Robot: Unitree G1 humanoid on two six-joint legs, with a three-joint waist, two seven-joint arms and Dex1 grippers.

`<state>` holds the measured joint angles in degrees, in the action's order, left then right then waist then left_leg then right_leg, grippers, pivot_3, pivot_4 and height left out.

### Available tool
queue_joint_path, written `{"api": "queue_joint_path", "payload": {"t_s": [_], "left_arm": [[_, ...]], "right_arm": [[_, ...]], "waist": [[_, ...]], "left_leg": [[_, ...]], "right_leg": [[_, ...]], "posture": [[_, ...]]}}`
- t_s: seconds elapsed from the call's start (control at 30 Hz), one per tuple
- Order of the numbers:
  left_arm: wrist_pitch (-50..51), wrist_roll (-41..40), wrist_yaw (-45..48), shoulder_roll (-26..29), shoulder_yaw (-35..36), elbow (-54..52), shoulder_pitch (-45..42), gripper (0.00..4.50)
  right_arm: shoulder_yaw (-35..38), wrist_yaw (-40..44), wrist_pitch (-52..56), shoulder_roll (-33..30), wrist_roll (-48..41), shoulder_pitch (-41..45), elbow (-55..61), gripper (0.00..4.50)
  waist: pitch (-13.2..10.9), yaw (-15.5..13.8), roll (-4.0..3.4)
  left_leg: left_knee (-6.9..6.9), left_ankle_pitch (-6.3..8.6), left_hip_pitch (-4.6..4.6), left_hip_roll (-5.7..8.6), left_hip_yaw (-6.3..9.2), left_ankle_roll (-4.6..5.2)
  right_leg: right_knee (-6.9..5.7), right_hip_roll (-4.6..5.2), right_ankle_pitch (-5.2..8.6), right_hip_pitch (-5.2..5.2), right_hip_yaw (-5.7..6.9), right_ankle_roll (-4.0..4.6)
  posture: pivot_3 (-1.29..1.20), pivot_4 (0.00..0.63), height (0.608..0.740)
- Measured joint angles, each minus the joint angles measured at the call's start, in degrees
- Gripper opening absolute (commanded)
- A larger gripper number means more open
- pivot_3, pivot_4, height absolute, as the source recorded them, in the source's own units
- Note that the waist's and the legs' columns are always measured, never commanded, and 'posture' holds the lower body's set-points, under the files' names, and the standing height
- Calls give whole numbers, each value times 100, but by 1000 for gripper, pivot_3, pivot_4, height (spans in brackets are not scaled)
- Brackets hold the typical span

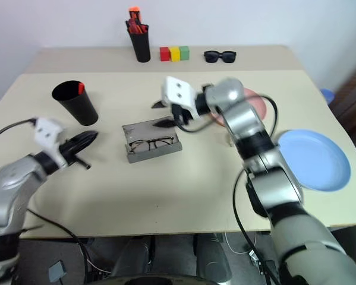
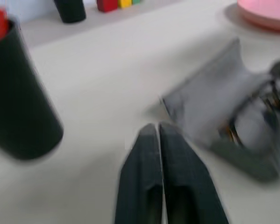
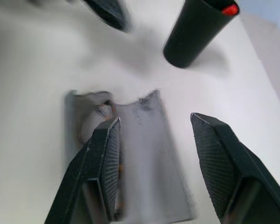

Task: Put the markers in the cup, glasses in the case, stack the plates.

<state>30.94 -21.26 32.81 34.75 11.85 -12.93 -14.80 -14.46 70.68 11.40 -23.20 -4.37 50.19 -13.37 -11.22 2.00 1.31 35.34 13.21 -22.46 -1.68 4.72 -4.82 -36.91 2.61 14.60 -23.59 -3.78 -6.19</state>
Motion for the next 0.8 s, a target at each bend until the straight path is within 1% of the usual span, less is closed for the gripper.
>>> {"api": "queue_joint_path", "payload": {"t_s": [0.13, 0.23, 0.33, 0.4, 0.47, 0.6, 0.7, 0.8], "left_arm": [[576, 95, -313, -395, -476, 1083, -1745, 24], [829, 348, -244, -377, -913, 1985, -2650, 24], [911, 665, -9, -426, -1391, 3008, -3159, 24], [1087, 800, 174, -532, -1634, 3696, -3506, 24], [1153, 880, 445, -569, -1838, 4179, -3748, 24], [1050, 980, 1097, -544, -2041, 4608, -3902, 24], [941, 1009, 1561, -439, -2140, 4577, -3886, 24], [756, 995, 1986, -289, -2180, 4138, -3630, 24]], "right_arm": [[302, -802, 1083, -311, -135, -1725, 1937, 2393], [502, -1348, 1470, -624, -39, -2692, 2732, 2393], [766, -1710, 1695, -755, -71, -3234, 3197, 2393], [1012, -1943, 1754, -763, -162, -3433, 3438, 2393], [1247, -2188, 1825, -751, -269, -3505, 3598, 2393], [1489, -2424, 1853, -767, -480, -3740, 3859, 2393], [1486, -2507, 1849, -787, -535, -3853, 3884, 2393], [1474, -2604, 1815, -789, -548, -3812, 3874, 2393]], "waist": [[-1, -2, -1], [0, 91, -2], [-1, 177, -2], [-1, 194, -1], [-1, 199, -1], [-1, 181, -1], [-1, 183, -1], [-1, 190, -1]], "left_leg": [[9, 0, -3, 3, 5, -1], [7, 0, 6, 3, -3, 0], [2, -1, 8, 1, 0, 0], [4, -1, 5, 1, 0, 0], [6, -1, 2, 1, -1, 0], [-4, -1, 2, 1, 1, 0], [-2, -1, 1, 2, -1, 0], [-3, -1, 3, 1, -1, 0]], "right_leg": [[-11, -1, 0, -3, 2, 0], [-9, -2, 1, -2, -5, -1], [-12, -9, 3, -4, -6, 0], [-12, -11, 3, -6, -6, -1], [-9, -10, 4, -6, -7, -1], [-7, -9, 8, -7, -7, -3], [-7, -6, 8, -6, -7, -4], [-8, -6, 9, -6, -7, -3]], "posture": [[0, 150, 740], [0, 150, 740], [0, 150, 740], [0, 150, 740], [0, 150, 740], [0, 150, 740], [0, 150, 740], [0, 150, 740]]}}
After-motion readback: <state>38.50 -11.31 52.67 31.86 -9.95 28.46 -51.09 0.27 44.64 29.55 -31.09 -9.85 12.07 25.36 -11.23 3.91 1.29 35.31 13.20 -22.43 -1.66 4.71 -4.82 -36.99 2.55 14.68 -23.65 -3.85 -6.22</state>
